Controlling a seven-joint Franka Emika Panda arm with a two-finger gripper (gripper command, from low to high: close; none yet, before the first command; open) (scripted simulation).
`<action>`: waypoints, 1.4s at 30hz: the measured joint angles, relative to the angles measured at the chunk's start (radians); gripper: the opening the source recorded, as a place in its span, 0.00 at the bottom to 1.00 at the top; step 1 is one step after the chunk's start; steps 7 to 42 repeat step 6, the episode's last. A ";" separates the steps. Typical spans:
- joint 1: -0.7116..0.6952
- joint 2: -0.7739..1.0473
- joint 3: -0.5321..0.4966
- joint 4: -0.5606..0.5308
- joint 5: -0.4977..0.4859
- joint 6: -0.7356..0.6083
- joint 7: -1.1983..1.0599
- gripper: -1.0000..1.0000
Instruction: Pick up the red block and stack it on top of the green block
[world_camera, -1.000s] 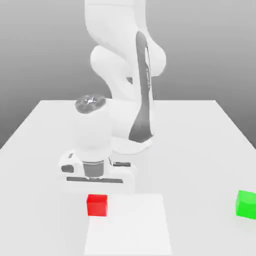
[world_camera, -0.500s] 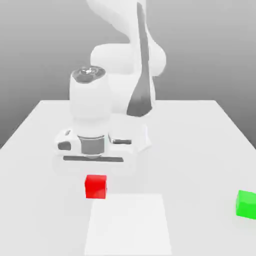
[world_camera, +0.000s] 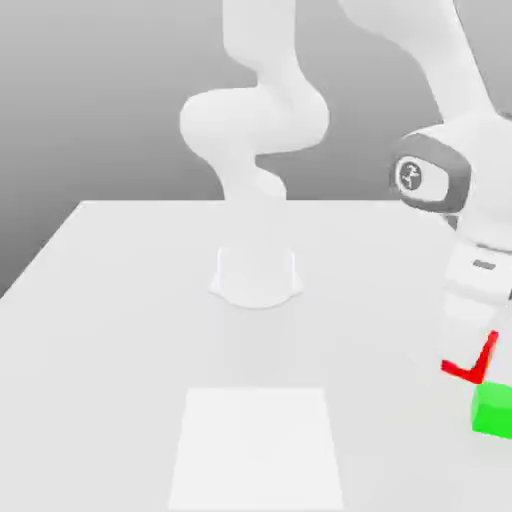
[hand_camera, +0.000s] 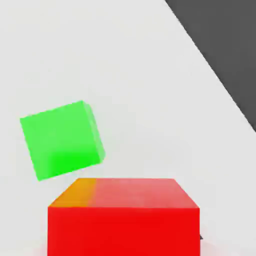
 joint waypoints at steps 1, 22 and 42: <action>0.016 0.038 -0.012 0.009 -0.028 0.026 0.016 0.00; 0.043 0.103 -0.043 0.018 -0.079 0.079 0.050 1.00; 0.043 0.103 -0.043 0.018 -0.079 0.079 0.050 1.00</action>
